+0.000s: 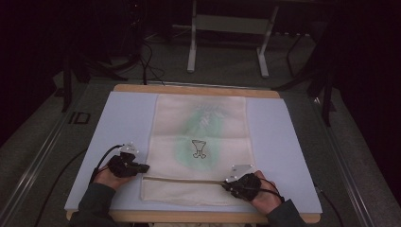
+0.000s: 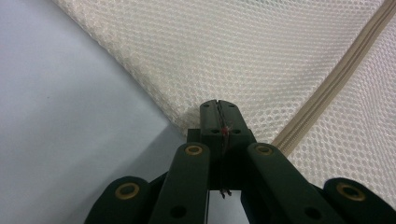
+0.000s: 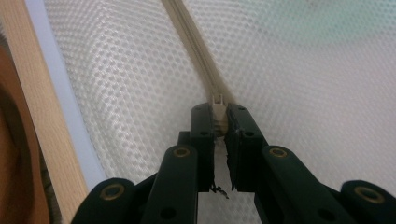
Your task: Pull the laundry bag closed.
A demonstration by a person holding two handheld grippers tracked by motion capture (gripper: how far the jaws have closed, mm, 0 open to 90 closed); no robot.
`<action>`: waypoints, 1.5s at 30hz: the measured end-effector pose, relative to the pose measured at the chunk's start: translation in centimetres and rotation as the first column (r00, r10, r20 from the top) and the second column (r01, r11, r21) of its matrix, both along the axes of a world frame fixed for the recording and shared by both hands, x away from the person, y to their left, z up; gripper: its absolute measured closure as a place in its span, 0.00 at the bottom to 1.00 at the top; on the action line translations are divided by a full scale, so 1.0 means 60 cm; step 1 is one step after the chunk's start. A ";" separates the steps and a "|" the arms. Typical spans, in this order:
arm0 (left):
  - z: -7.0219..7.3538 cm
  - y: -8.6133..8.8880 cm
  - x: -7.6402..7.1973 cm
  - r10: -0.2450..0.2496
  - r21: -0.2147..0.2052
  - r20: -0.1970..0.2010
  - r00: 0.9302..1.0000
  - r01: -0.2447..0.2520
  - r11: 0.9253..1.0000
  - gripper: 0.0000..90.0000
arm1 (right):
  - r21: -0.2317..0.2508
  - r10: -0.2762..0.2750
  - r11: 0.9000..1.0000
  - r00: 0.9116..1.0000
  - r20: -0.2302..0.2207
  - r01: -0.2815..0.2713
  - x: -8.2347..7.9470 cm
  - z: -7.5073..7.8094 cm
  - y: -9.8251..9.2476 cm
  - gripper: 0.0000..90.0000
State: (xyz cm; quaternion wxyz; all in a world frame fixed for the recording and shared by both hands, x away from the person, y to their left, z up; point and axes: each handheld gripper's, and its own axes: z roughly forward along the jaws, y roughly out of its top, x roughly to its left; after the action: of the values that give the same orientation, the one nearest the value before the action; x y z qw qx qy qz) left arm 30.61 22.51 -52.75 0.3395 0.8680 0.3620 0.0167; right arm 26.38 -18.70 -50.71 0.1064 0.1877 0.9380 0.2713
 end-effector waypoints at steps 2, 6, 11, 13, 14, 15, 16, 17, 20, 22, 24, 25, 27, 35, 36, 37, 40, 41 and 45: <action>0.000 0.000 0.000 0.000 -0.001 -0.001 1.000 0.000 1.000 1.00 | 0.002 -0.009 1.000 1.000 -0.004 0.009 0.001 -0.001 -0.009 0.92; 0.000 0.000 0.000 0.001 -0.002 -0.001 1.000 -0.001 1.000 1.00 | 0.006 -0.020 1.000 1.000 -0.010 0.020 0.000 -0.001 -0.015 0.92; 0.000 0.000 0.000 0.002 -0.002 -0.001 1.000 -0.002 1.000 1.00 | 0.014 -0.030 0.999 1.000 -0.009 0.030 -0.002 0.002 -0.023 0.92; 0.000 0.000 0.000 0.001 -0.001 -0.001 1.000 -0.001 1.000 1.00 | 0.025 -0.035 0.999 0.999 -0.015 0.035 -0.003 0.002 -0.025 0.92; 0.000 0.000 0.000 0.001 -0.002 -0.001 1.000 -0.001 1.000 1.00 | 0.019 -0.036 0.999 0.999 -0.012 0.036 -0.003 0.001 -0.026 0.92; 0.000 0.000 0.000 0.001 -0.002 -0.001 1.000 -0.001 1.000 1.00 | 0.013 -0.038 0.999 0.999 -0.010 0.038 -0.002 0.001 -0.027 0.92; 0.000 0.000 0.000 0.001 -0.002 -0.001 1.000 -0.001 1.000 1.00 | 0.022 -0.036 0.999 0.999 -0.014 0.036 -0.002 0.001 -0.029 0.92; 0.000 0.000 0.000 0.001 -0.002 -0.001 1.000 -0.001 1.000 1.00 | 0.022 -0.036 0.999 0.999 -0.014 0.036 -0.002 0.001 -0.029 0.92; 0.000 0.000 0.000 0.001 -0.001 -0.001 1.000 -0.001 1.000 1.00 | 0.034 -0.045 0.998 0.999 -0.017 0.046 -0.002 0.005 -0.037 0.92; 0.000 0.000 0.000 0.001 -0.001 -0.001 1.000 -0.001 1.000 1.00 | 0.037 -0.049 0.998 0.999 -0.017 0.050 -0.002 0.005 -0.043 0.92; 0.000 0.000 0.000 0.001 -0.001 -0.001 1.000 -0.001 1.000 1.00 | 0.036 -0.051 0.998 0.999 -0.018 0.051 -0.002 0.005 -0.045 0.92; 0.000 0.000 0.000 0.001 -0.001 -0.002 1.000 -0.001 1.000 1.00 | 0.040 -0.056 0.998 0.998 -0.019 0.057 -0.002 0.006 -0.050 0.92; 0.000 0.000 0.000 0.001 -0.002 -0.002 1.000 -0.001 1.000 1.00 | 0.048 -0.060 0.997 0.998 -0.022 0.061 -0.003 0.007 -0.054 0.92; 0.000 0.000 0.000 0.000 0.000 -0.002 1.000 0.000 1.000 1.00 | 0.038 -0.059 0.998 0.998 -0.022 0.059 -0.004 0.008 -0.057 0.92; 0.000 0.000 0.000 -0.001 0.000 -0.003 1.000 0.001 1.000 1.00 | 0.044 -0.061 0.997 0.998 -0.021 0.061 -0.005 0.008 -0.059 0.92; 0.000 0.000 0.000 -0.001 0.001 -0.003 1.000 0.001 1.000 1.00 | 0.044 -0.066 0.997 0.998 -0.021 0.067 -0.005 0.010 -0.061 0.92; 0.000 0.000 0.000 0.001 0.000 -0.002 1.000 -0.001 1.000 1.00 | 0.049 -0.070 0.996 0.997 -0.019 0.071 -0.005 0.011 -0.070 0.92; 0.000 0.000 0.000 0.001 0.001 -0.002 1.000 -0.001 1.000 1.00 | 0.050 -0.071 0.996 0.997 -0.020 0.072 -0.005 0.012 -0.073 0.92; 0.001 -0.001 0.000 0.002 0.001 -0.004 1.000 -0.002 1.000 1.00 | 0.072 -0.081 0.994 0.996 -0.035 0.084 -0.004 0.013 -0.081 0.92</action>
State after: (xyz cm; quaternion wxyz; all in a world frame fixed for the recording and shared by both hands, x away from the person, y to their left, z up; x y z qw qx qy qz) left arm 30.62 22.47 -52.72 0.3383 0.8678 0.3637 0.0157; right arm 26.14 -23.56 -49.94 0.0957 0.2344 0.9204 0.2979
